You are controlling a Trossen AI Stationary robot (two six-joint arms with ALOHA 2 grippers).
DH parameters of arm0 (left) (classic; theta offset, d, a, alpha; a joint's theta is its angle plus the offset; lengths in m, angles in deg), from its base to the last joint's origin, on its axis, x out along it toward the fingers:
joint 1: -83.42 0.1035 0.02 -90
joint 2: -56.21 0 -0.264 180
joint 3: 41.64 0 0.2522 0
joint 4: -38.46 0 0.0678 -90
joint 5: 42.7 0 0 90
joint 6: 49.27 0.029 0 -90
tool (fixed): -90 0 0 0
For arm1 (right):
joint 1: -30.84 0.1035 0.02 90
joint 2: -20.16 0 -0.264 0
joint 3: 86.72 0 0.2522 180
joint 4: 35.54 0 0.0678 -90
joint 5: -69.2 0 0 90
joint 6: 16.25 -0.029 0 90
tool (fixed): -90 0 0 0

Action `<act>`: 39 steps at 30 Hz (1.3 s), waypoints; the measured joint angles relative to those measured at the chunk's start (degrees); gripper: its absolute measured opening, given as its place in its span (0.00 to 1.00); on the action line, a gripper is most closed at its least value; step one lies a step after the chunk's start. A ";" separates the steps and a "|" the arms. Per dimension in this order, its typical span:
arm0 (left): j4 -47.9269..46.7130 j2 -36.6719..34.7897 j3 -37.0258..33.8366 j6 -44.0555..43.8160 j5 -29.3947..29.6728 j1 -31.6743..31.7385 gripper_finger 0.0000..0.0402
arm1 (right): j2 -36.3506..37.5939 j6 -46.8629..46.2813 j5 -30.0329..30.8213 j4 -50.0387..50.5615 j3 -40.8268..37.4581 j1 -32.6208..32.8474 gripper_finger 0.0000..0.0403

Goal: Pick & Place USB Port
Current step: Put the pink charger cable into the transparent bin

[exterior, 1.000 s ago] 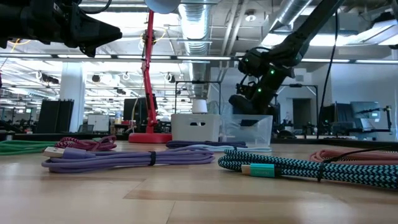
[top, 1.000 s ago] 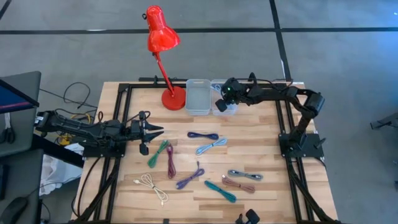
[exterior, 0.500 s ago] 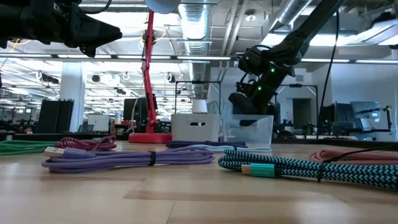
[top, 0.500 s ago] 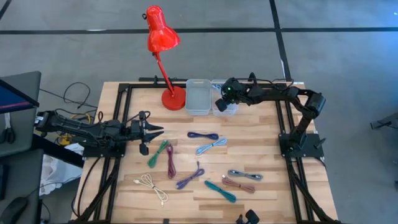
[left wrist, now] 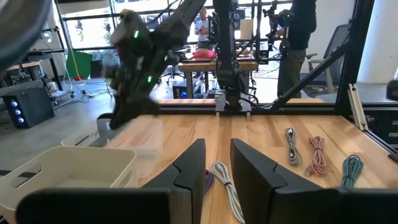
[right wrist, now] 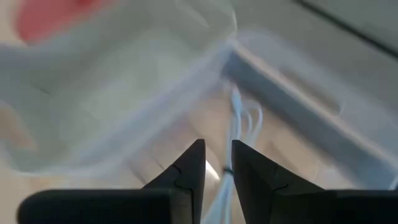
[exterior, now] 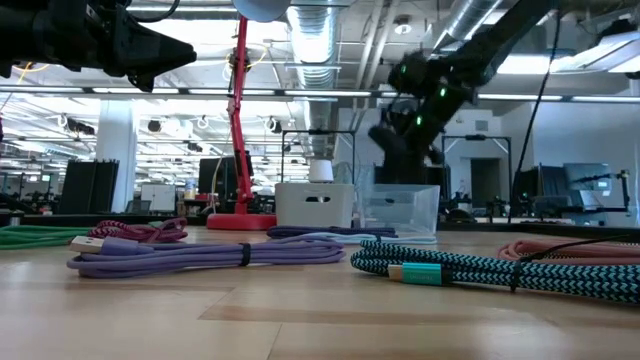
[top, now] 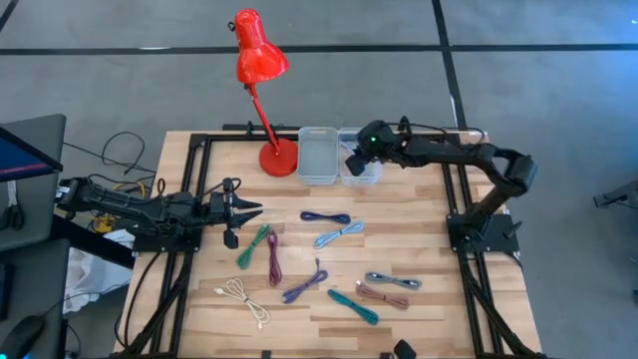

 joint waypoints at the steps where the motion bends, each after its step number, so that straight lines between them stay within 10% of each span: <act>1: 0.00 -0.02 0.00 0.00 0.00 0.00 0.19 | 1.59 0.02 -0.02 0.21 0.00 0.38 0.18; 19: 0.00 0.00 0.00 -0.02 -0.02 0.00 0.19 | 28.12 5.57 -0.25 12.20 0.00 16.59 0.18; 39: 0.09 -0.02 0.00 0.00 -0.02 -0.02 0.19 | 29.40 5.50 -0.18 12.50 0.03 23.20 0.18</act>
